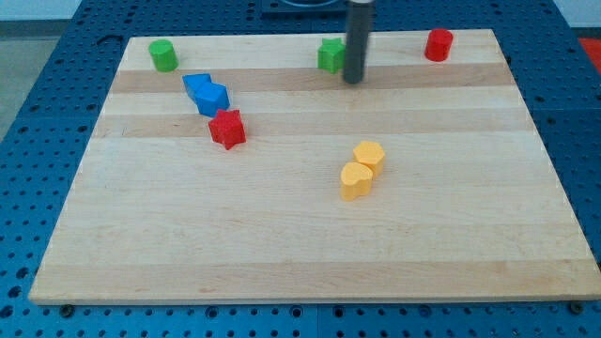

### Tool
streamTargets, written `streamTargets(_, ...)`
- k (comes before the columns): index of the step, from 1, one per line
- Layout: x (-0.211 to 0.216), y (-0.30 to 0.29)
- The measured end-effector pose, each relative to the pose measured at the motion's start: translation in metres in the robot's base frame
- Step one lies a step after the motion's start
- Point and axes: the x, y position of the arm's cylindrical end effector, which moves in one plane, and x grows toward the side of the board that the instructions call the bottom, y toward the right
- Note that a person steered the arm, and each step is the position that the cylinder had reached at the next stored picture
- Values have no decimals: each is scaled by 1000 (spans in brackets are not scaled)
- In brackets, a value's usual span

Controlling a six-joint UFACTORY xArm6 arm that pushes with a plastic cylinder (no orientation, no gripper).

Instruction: Slide the yellow hexagon towards the center left

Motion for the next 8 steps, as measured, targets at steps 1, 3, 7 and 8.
streamTargets(1, -21, -27)
streamTargets(3, 8, -33)
streamTargets(7, 40, -32)
streamTargets(8, 79, 18)
